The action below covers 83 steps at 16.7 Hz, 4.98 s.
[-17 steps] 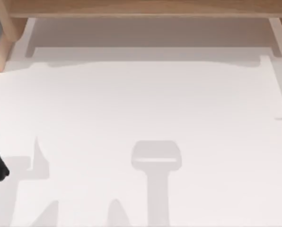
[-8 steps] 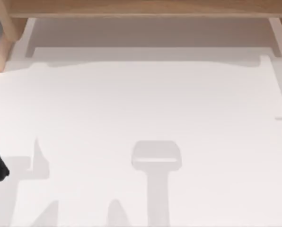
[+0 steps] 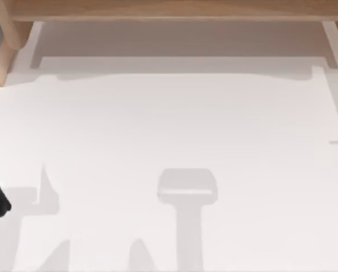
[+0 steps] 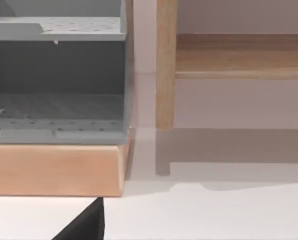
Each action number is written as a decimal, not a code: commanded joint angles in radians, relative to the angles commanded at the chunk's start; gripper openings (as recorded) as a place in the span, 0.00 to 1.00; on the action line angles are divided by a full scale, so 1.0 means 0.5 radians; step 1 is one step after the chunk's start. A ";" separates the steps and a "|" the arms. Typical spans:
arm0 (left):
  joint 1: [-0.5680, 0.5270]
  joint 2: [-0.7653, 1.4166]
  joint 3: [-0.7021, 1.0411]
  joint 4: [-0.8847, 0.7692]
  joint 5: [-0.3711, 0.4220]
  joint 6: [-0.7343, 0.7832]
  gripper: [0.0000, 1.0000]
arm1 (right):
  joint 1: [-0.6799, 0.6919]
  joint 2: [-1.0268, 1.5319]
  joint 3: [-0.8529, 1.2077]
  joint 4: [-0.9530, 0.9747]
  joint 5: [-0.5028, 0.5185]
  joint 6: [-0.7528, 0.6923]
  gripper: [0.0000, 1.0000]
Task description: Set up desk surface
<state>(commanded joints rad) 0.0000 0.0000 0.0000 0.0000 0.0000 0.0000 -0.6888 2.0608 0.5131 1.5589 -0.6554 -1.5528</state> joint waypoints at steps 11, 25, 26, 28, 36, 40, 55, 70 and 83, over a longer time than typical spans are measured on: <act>0.000 0.000 0.000 0.000 0.000 0.000 1.00 | 0.131 0.099 0.248 -0.163 0.132 0.006 0.00; 0.000 0.000 0.000 0.000 0.000 0.000 1.00 | 0.319 0.286 0.722 -0.446 0.332 0.003 0.00; 0.000 0.000 0.000 0.000 0.000 0.000 1.00 | 0.343 0.316 0.797 -0.487 0.357 0.002 0.00; 0.000 0.000 0.000 0.000 0.000 0.000 1.00 | 0.383 0.362 0.902 -0.557 0.397 0.002 0.00; 0.000 0.000 0.000 0.000 0.000 0.000 1.00 | 0.399 0.408 0.999 -0.615 0.422 -0.010 0.00; 0.000 0.000 0.000 0.000 0.000 0.000 1.00 | 0.462 0.549 1.311 -0.781 0.493 -0.016 0.00; 0.000 0.000 0.000 0.000 0.000 0.000 1.00 | 0.510 0.623 1.484 -0.891 0.536 0.003 0.60; 0.000 0.000 0.000 0.000 0.000 0.000 1.00 | 0.491 0.648 1.423 -0.913 0.539 0.011 1.00; 0.000 0.000 0.000 0.000 0.000 0.000 1.00 | 0.886 -1.180 0.608 -1.866 0.929 1.319 1.00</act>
<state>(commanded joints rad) 0.0000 0.0000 0.0000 0.0000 0.0000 0.0000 -0.2457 1.4705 0.8169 0.6257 -0.1911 -0.8931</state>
